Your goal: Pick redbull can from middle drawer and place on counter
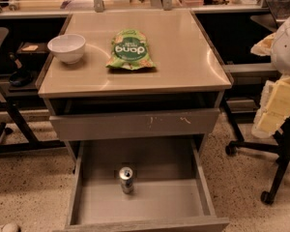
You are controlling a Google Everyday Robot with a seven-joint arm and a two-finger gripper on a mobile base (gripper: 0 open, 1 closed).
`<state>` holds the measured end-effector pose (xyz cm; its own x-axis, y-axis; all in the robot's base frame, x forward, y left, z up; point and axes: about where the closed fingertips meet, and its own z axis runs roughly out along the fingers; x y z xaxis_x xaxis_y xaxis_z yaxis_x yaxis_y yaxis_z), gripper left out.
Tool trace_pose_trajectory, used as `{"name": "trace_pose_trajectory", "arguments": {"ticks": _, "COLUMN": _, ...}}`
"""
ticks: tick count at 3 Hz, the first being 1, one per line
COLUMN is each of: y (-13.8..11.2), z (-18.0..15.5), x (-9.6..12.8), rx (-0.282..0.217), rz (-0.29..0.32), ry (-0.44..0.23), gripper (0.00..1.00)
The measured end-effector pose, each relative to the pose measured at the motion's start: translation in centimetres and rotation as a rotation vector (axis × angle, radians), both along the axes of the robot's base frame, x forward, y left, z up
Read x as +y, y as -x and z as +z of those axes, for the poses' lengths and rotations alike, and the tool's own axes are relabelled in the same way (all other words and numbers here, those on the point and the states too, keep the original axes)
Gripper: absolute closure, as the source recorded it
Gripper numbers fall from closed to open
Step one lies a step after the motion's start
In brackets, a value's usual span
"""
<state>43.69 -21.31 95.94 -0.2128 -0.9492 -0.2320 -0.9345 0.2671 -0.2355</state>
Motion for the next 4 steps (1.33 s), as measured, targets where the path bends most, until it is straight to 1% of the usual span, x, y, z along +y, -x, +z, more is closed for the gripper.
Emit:
{"name": "trace_pose_trajectory", "arguments": {"ticks": 1, "y": 0.4, "z": -5.9, "x": 1.7, "rx": 0.05, "rz": 0.024, "ry": -0.084, "gripper": 0.0}}
{"name": "trace_pose_trajectory", "arguments": {"ticks": 2, "y": 1.0, "z": -14.6, "x": 3.8, "rx": 0.147, "rz": 0.039, "ry": -0.189, "gripper": 0.0}}
{"name": "trace_pose_trajectory", "arguments": {"ticks": 3, "y": 1.2, "z": -17.5, "x": 4.3, "rx": 0.18, "rz": 0.039, "ry": -0.215, "gripper": 0.0}}
{"name": "trace_pose_trajectory", "arguments": {"ticks": 4, "y": 1.2, "z": -17.3, "x": 4.3, "rx": 0.179, "rz": 0.04, "ry": -0.214, "gripper": 0.0}}
